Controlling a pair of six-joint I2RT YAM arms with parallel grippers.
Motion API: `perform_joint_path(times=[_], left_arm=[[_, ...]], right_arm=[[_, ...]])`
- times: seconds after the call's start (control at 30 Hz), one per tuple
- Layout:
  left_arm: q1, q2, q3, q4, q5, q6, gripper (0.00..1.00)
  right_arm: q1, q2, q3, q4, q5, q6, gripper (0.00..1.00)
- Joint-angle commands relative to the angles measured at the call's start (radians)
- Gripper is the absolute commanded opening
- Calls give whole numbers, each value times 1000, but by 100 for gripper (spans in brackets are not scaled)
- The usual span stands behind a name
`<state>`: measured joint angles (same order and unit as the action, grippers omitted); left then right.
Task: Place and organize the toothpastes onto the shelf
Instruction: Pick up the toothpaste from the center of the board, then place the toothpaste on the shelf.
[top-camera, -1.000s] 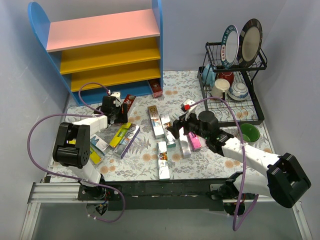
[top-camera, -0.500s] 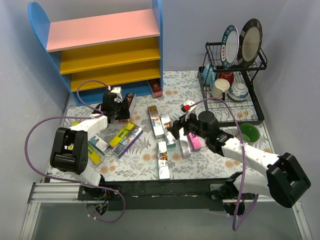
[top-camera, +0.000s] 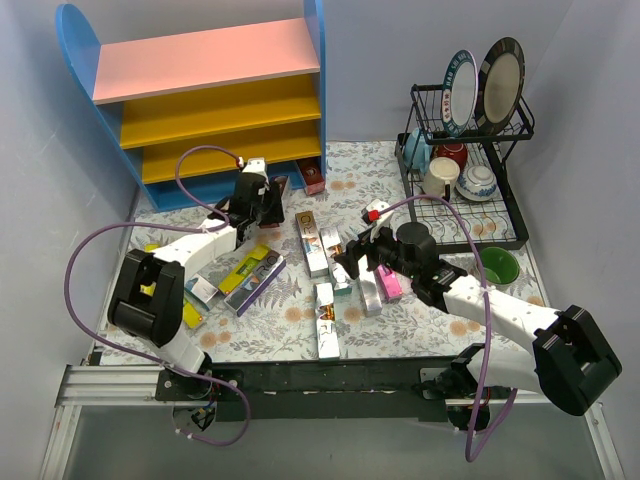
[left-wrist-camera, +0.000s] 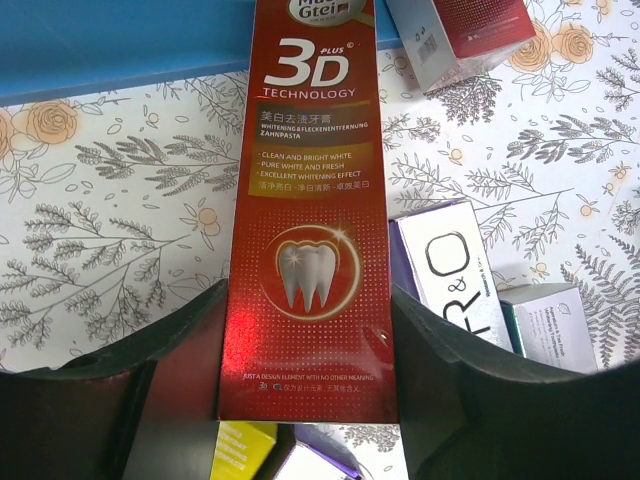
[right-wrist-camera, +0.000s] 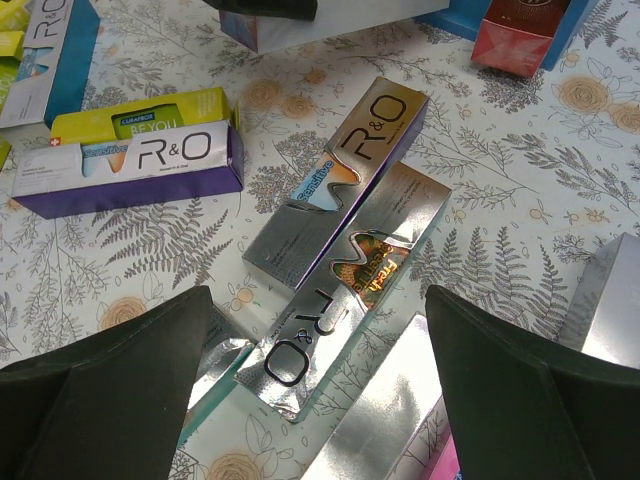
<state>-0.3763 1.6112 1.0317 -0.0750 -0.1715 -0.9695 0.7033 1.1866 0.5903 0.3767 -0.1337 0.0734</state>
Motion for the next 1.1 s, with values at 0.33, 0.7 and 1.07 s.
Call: perform_joint_path(times=[0.33,0.7,1.07], left_arm=[[-41,93,83,236,-235,-14,28],[-41,371,201,497,-319,35,29],[-42,552,387,491,-188,97,32]], right_arm=[[12,-25,-9,47,23,-24,96],[12,-27,-15,47,40,-37,96],[13,-27,-20,50,57,-44,95]])
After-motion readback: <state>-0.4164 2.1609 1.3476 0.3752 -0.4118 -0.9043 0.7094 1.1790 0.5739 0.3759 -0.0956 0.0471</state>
